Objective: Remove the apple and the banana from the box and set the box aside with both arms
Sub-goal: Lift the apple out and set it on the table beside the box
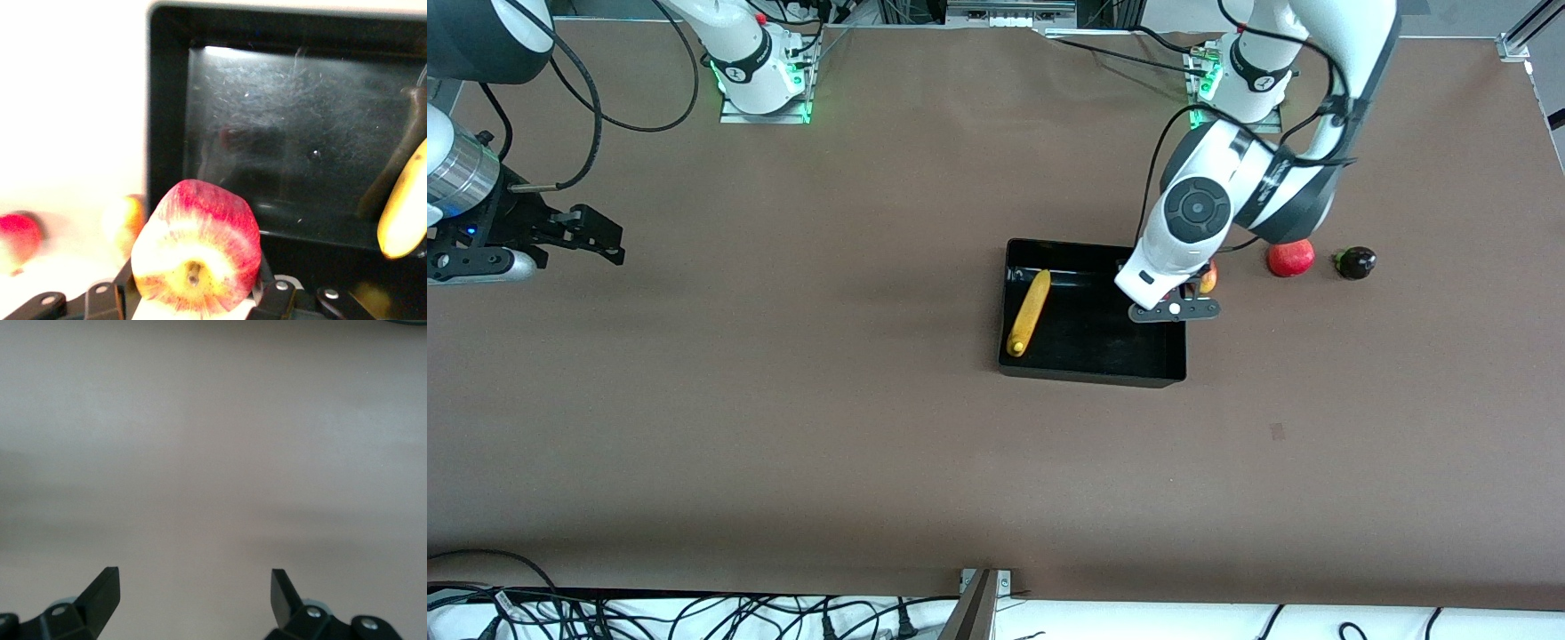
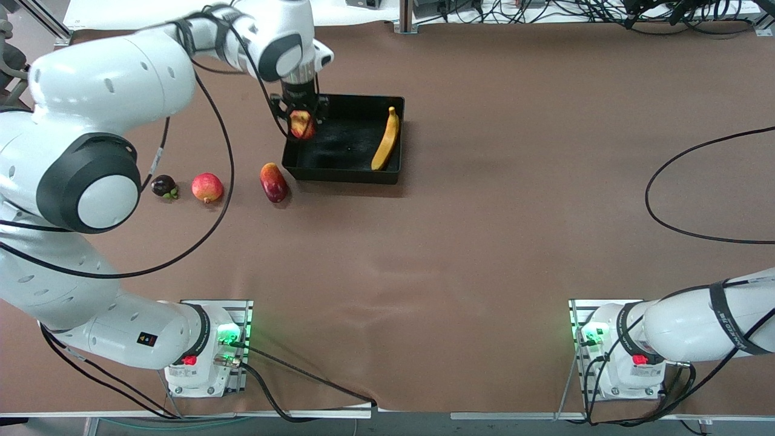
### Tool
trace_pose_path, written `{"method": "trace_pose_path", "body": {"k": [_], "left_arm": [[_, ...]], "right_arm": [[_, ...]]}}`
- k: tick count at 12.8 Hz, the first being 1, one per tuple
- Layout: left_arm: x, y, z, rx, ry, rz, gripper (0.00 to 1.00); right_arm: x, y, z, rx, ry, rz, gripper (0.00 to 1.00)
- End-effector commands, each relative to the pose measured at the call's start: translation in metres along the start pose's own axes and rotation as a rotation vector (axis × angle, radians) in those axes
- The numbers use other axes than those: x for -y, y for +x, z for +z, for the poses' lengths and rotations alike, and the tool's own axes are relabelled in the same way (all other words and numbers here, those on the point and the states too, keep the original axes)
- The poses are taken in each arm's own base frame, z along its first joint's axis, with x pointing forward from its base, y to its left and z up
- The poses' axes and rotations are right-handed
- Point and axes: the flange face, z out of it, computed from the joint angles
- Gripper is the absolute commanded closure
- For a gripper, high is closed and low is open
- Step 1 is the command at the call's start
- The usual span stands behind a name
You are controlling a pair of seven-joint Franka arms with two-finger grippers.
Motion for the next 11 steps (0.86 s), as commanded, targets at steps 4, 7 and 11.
{"method": "trace_pose_path", "body": {"k": [4, 7, 11], "left_arm": [[0.203, 0.063, 0.012, 0.089, -0.059, 0.280, 0.76], [0.238, 0.050, 0.089, 0.057, -0.094, 0.288, 0.76], [0.229, 0.033, 0.146, -0.019, -0.115, 0.287, 0.58]], "right_arm": [[0.000, 0.003, -0.004, -0.009, -0.002, -0.004, 0.00], [0.000, 0.003, -0.004, -0.009, -0.002, -0.004, 0.00], [-0.001, 0.003, -0.004, -0.009, -0.003, -0.002, 0.00]]}}
